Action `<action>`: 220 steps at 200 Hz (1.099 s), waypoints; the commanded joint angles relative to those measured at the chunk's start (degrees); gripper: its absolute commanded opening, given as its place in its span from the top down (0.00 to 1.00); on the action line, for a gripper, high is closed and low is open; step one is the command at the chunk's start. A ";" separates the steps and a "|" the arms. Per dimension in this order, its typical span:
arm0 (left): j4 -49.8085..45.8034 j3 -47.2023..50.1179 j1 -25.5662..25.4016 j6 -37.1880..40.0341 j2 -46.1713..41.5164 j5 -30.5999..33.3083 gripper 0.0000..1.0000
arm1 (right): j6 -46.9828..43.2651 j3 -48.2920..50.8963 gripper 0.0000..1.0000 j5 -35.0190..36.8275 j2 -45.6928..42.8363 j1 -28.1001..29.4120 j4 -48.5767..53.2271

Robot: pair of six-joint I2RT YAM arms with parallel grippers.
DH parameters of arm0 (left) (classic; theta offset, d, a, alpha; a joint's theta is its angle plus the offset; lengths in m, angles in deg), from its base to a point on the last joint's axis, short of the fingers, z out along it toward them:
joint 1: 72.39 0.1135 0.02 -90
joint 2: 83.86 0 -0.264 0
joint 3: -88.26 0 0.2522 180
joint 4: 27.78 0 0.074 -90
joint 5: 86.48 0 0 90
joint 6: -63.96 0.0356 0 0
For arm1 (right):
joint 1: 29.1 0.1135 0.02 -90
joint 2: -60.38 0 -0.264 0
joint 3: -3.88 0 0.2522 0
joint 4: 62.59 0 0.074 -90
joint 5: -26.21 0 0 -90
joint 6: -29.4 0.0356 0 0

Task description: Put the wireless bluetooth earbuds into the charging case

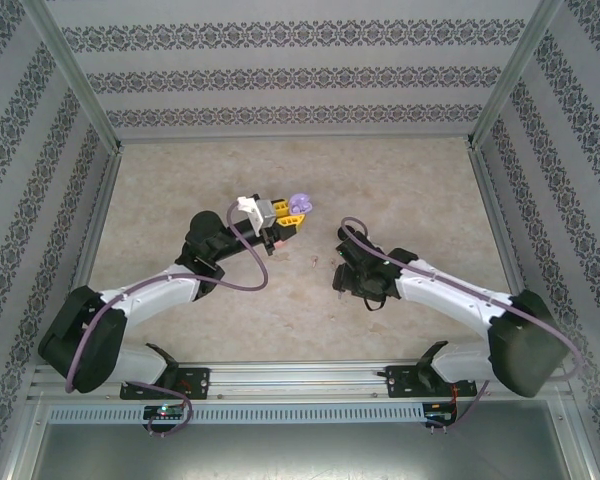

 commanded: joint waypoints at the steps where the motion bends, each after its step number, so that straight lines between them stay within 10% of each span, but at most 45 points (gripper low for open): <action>1: 1.45 1.68 -0.47 1.38 -2.50 1.13 1.00 | 3.48 -2.63 0.39 2.56 3.73 0.90 -0.16; 220: 2.88 5.66 -0.29 2.62 -5.97 2.41 1.00 | 3.41 -9.80 0.62 4.76 21.35 3.13 -0.69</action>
